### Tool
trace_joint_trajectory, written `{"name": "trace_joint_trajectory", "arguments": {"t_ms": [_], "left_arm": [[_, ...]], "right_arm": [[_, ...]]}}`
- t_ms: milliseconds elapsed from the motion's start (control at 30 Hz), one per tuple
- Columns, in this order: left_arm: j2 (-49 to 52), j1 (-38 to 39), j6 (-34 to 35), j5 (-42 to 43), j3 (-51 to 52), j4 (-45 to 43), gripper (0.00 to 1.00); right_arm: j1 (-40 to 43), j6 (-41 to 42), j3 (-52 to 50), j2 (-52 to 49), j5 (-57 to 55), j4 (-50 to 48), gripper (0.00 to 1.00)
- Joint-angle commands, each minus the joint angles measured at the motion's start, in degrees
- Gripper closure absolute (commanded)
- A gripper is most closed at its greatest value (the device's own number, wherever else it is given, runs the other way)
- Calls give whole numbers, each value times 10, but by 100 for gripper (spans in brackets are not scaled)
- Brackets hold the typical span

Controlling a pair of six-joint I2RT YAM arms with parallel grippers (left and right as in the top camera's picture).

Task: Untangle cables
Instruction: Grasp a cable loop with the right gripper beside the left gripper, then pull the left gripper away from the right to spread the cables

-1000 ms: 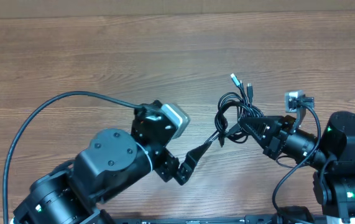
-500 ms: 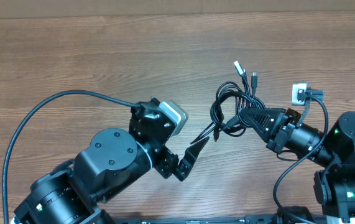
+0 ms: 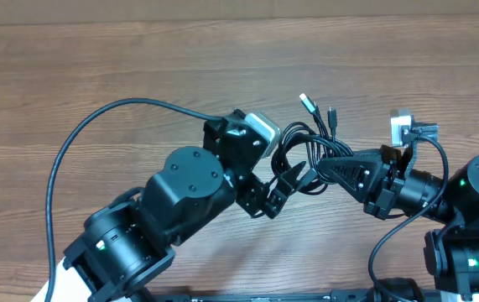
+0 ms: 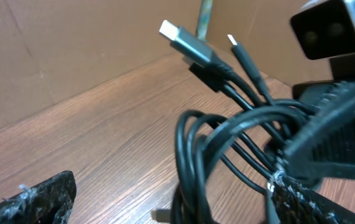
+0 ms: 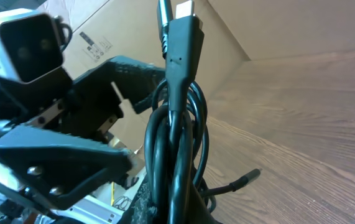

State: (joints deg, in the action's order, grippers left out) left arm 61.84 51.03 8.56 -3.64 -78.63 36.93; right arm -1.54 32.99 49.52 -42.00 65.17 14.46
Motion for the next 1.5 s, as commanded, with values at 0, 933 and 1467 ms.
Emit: {"name": "trace_joint_trajectory", "arguments": {"t_ms": [0, 933, 1467], "left_arm": [[11, 3, 5, -17, -9, -5, 4], [26, 3, 71, 22, -9, -10, 85], [25, 3, 176, 27, -9, -106, 96]], "right_arm": [[-1, 3, 16, 5, 20, -10, 96], [-1, 77, 16, 5, 23, -54, 96], [-1, -47, 16, 4, 8, 5, 96]]}}
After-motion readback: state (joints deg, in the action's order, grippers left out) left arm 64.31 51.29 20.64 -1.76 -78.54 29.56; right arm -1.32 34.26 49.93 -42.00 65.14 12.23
